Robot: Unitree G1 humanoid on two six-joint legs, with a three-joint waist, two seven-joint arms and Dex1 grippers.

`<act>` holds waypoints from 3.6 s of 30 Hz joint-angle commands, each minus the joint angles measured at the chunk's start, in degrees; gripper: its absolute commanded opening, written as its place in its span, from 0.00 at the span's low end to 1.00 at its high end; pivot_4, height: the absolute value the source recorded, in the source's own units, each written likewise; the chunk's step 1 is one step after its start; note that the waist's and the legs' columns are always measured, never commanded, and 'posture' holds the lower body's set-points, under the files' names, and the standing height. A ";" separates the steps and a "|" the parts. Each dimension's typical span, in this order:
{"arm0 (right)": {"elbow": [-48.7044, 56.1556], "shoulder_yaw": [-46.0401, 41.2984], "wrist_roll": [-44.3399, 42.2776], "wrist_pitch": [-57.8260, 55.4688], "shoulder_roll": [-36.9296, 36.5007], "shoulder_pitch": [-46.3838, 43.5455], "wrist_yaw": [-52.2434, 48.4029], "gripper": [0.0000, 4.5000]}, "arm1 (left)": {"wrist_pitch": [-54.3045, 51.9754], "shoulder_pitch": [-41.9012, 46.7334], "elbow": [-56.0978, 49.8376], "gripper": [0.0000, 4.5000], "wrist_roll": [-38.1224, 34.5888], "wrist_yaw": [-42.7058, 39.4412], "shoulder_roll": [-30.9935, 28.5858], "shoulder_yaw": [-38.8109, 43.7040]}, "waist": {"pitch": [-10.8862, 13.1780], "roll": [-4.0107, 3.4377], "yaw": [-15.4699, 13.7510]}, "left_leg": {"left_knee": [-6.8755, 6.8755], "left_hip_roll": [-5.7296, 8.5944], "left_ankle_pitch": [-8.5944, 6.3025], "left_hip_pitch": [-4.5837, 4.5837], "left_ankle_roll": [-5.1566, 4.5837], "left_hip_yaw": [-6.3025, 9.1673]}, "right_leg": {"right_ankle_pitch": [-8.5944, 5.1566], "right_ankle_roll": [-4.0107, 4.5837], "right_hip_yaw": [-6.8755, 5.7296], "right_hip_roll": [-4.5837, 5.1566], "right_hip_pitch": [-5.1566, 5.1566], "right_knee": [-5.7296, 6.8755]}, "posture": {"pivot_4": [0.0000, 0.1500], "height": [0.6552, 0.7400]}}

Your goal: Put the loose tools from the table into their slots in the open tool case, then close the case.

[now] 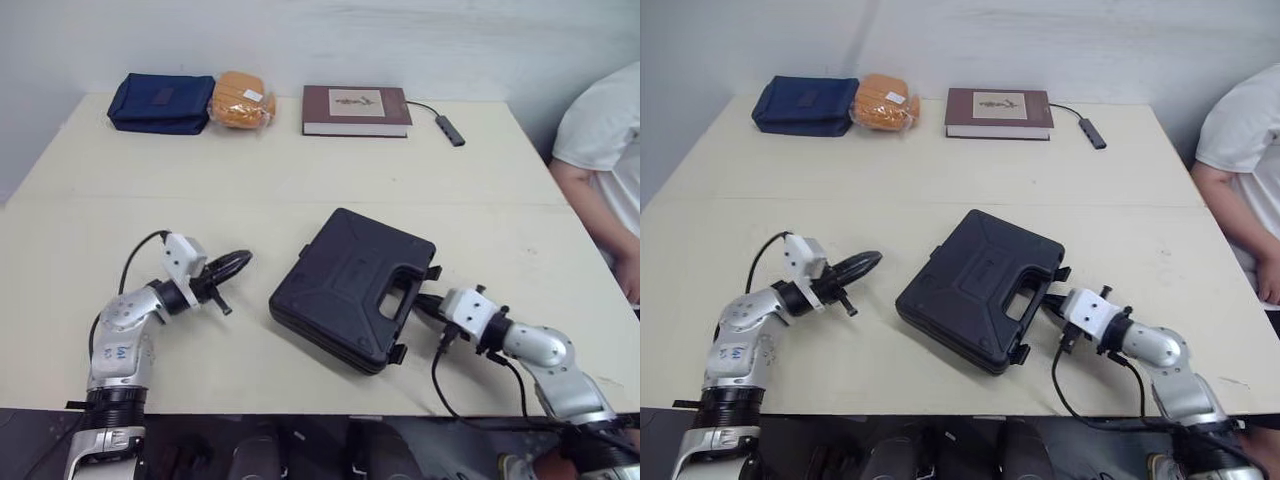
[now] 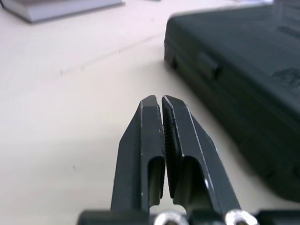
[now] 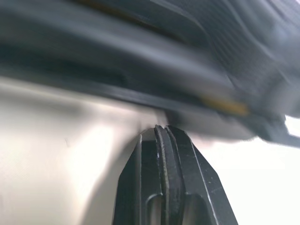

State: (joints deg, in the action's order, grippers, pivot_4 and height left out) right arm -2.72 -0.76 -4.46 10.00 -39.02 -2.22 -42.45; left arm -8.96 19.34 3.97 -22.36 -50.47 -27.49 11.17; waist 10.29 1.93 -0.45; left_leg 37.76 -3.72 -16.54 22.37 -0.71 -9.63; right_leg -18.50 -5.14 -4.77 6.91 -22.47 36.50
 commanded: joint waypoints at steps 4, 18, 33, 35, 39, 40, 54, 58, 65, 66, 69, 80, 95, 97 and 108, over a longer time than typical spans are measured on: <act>1.82 -5.22 -2.52 -4.00 -0.42 3.25 1.90 0.00 | -4.69 12.60 -5.68 0.02 -0.35 -6.30 -0.69 -10.35 | 0.00 -0.06 -0.23 | 0.00 0.02 -0.01 -0.02 -0.03 -0.12 | 0.09 -0.12 0.03 -0.20 0.04 -0.11 | 1.00 1.00; 6.99 -7.87 -4.91 -11.80 3.57 4.06 6.64 0.00 | 0.30 32.19 18.18 0.02 15.23 -2.16 16.18 -27.99 | 0.11 -0.22 0.55 | 0.02 0.00 0.15 0.03 -0.41 -0.28 | 0.09 -0.12 -0.20 -0.50 -0.12 -0.14 | 1.00 1.00; 11.60 -10.05 -6.52 -17.06 8.87 3.93 12.95 0.00 | -7.61 29.30 30.95 0.02 26.79 1.34 21.36 -36.98 | -0.56 -0.66 0.44 | 0.00 -0.06 -0.10 -0.06 -0.75 -0.09 | 0.09 -0.13 -0.41 -0.33 0.13 -0.38 | 1.00 1.00; 11.11 -9.98 -5.90 -17.33 8.87 3.36 13.46 0.00 | -8.01 29.26 30.83 0.02 26.74 1.30 21.61 -36.91 | -0.77 -0.68 0.44 | 0.00 -0.05 -0.12 -0.07 -0.77 -0.05 | 0.10 -0.13 -0.45 -0.28 0.18 -0.45 | 1.00 1.00; 9.94 -9.78 -5.68 -17.13 8.93 1.75 13.76 0.00 | -7.90 30.49 32.65 0.02 26.66 2.12 22.80 -36.32 | -0.94 -0.67 0.40 | 0.00 -0.06 -0.16 -0.10 -0.80 0.12 | 0.09 -0.13 -0.54 -0.25 0.36 -0.56 | 1.00 1.00; 9.91 -9.77 -5.87 -17.15 9.03 1.50 13.69 0.00 | -7.77 30.80 33.04 0.02 26.71 2.15 23.00 -36.24 | -0.93 -0.67 0.37 | 0.00 -0.06 -0.17 -0.10 -0.80 0.16 | 0.09 -0.13 -0.54 -0.25 0.39 -0.60 | 1.00 1.00; 13.50 -6.39 -9.34 -20.86 10.22 -1.25 9.63 0.00 | -7.24 31.48 35.51 0.02 27.24 3.38 23.74 -35.83 | -0.94 -0.67 0.48 | 0.00 -0.07 -0.20 -0.13 -0.79 0.60 | 0.09 -0.11 -0.60 -0.19 0.79 -0.86 | 1.00 1.00; 14.62 -6.37 -9.43 -21.19 10.26 -1.77 9.40 0.00 | -7.18 31.40 35.75 0.02 27.45 3.65 23.73 -36.05 | -0.94 -0.67 0.54 | -0.01 -0.07 -0.20 -0.16 -0.78 0.62 | 0.08 -0.11 -0.62 -0.18 0.83 -0.87 | 1.00 1.00; 18.55 -6.02 -10.09 -24.05 9.05 -2.51 7.80 0.00 | -6.87 31.04 36.39 0.02 27.84 4.09 23.52 -36.45 | -0.94 -0.67 0.68 | -0.04 -0.09 -0.21 -0.16 -0.77 0.64 | 0.08 -0.09 -0.62 -0.18 0.82 -0.88 | 1.00 1.00; 18.88 -6.08 -10.18 -24.42 8.90 -2.72 7.69 0.00 | -6.90 30.96 36.31 0.02 27.90 4.04 23.46 -36.58 | -0.94 -0.67 0.69 | -0.04 -0.10 -0.21 -0.17 -0.76 0.64 | 0.07 -0.09 -0.62 -0.18 0.82 -0.88 | 1.00 1.00; 19.35 -6.17 -10.42 -25.25 8.71 -3.44 7.39 0.00 | -7.18 30.78 36.07 0.02 27.94 3.90 23.37 -36.76 | -0.94 -0.67 0.73 | -0.06 -0.12 -0.22 -0.19 -0.75 0.64 | 0.06 -0.07 -0.63 -0.19 0.82 -0.88 | 1.00 1.00; 18.76 -6.00 -9.81 -24.28 8.51 -5.26 6.20 0.00 | -7.76 30.44 35.89 0.02 28.11 3.53 22.84 -37.05 | -0.94 -0.67 0.93 | -0.08 -0.14 -0.41 -0.20 -0.42 0.63 | 0.05 -0.04 -0.63 -0.21 0.82 -0.89 | 1.00 1.00; 21.57 -2.63 -10.84 -30.39 7.92 -8.36 2.49 0.00 | -9.68 29.35 35.04 0.02 29.65 1.38 21.98 -38.77 | -0.97 -0.62 2.29 | -0.50 -0.14 -0.32 -0.39 -0.28 0.64 | 0.00 0.10 -0.58 -0.28 0.80 -0.96 | 1.00 1.00; 20.60 -1.92 -10.17 -29.87 8.33 -8.41 2.50 0.00 | -9.98 29.19 35.17 0.02 29.70 1.36 22.06 -38.73 | -1.02 -0.54 2.31 | -0.60 -0.15 -0.31 -0.48 -0.22 0.64 | -0.05 0.18 -0.55 -0.33 0.80 -0.97 | 1.00 1.00; 19.22 1.67 -7.61 -30.18 9.12 -12.93 2.02 0.00 | -10.94 27.87 35.93 0.02 30.48 0.57 21.10 -39.84 | -1.01 -0.38 3.71 | -0.97 -0.15 -0.35 -1.04 0.04 0.67 | -0.14 0.36 -0.10 -0.60 0.96 -0.95 | 1.00 1.00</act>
State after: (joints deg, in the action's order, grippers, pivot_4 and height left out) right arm 12.16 -1.00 -10.24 -22.23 -30.99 -11.77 -39.01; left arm -13.97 53.78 32.39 2.38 -47.62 -5.57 -21.44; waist 9.28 1.56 3.26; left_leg 36.73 -3.87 -16.88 21.28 -0.65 -8.96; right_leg -18.64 -4.78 -4.80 6.28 -21.51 35.55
